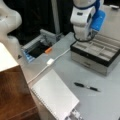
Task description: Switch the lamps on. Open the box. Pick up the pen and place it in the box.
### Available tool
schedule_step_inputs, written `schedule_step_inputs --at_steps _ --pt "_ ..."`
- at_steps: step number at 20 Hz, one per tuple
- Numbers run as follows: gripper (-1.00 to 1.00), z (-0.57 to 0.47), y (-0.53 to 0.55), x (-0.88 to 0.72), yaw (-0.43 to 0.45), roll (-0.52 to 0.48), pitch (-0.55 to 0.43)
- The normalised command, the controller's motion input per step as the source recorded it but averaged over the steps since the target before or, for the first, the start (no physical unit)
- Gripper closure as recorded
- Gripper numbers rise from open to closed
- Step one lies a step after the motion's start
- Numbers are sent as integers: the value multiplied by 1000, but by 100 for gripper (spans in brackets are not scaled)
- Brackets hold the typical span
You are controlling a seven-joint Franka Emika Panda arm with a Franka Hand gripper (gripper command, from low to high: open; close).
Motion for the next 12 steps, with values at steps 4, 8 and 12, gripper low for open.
schedule_step_inputs --at_steps 4,8,12 --pt "-100 -15 -100 98 446 -520 -84" --pt "-100 -46 -158 101 423 -321 -89" --pt "-100 -170 -300 119 375 -177 -116"
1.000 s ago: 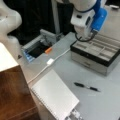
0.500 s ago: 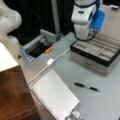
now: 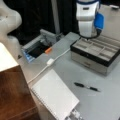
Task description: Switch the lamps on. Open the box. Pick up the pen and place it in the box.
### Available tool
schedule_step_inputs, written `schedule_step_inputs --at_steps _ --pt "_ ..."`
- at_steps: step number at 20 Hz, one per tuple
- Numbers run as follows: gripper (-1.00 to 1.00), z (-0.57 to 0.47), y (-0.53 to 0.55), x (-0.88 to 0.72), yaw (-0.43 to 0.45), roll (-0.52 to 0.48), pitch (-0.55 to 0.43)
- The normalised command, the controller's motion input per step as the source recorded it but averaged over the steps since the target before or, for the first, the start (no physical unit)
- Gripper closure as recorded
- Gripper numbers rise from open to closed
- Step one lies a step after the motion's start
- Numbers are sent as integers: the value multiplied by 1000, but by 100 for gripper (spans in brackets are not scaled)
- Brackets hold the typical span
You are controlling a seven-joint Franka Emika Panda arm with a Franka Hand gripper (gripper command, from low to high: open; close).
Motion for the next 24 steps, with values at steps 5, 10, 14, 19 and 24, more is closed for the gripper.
schedule_step_inputs --at_steps 5,10,14,19,24 --pt "-100 -266 -377 158 371 -96 -133" --pt "-100 -288 -248 107 308 -47 -125" --pt "-100 -295 -81 3 158 -65 -144" --pt "-100 -324 -41 -69 138 -75 -154" --pt "-100 -353 -77 -71 187 -58 -158"
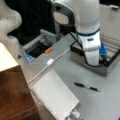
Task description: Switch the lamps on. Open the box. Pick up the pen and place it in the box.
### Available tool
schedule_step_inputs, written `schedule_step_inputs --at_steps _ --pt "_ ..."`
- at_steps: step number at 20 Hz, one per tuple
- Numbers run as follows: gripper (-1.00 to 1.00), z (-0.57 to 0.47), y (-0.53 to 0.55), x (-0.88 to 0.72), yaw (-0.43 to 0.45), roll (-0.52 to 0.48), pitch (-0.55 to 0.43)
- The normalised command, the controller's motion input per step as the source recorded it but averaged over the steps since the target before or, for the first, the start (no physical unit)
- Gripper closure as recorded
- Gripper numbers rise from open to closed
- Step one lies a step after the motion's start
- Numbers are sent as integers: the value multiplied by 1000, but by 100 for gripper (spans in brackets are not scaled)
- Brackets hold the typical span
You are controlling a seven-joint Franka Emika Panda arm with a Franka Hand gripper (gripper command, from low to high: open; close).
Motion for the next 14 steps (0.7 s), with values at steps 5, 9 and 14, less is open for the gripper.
schedule_step_inputs --at_steps 5,9,14 --pt "-100 -234 -132 -17 242 -67 -130" --pt "-100 -236 -154 35 326 -63 -85" --pt "-100 -212 -133 84 331 -53 -48"
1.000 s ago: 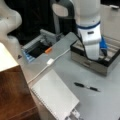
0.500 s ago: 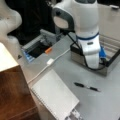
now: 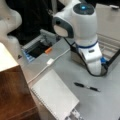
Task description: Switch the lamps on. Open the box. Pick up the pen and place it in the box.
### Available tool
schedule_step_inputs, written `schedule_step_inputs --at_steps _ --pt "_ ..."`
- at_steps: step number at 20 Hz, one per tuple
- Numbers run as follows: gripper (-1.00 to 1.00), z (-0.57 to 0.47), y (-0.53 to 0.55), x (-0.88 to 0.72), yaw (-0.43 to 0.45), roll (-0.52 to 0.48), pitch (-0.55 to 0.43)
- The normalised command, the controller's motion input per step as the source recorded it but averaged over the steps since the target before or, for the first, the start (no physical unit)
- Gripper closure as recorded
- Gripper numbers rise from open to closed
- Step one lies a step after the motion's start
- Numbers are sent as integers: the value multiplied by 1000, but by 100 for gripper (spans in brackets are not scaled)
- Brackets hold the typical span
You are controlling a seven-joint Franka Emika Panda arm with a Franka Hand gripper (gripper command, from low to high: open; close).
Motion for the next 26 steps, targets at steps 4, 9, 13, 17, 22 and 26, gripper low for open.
schedule_step_inputs --at_steps 4,9,13,17,22,26 --pt "-100 -78 -67 74 215 -42 -64" --pt "-100 -78 -35 51 203 -64 -57" --pt "-100 -190 -24 52 254 -93 -77" --pt "-100 -256 -23 34 246 -82 -92" --pt "-100 -161 -21 -22 194 -78 -101" --pt "-100 -162 -33 -72 181 -92 -123"
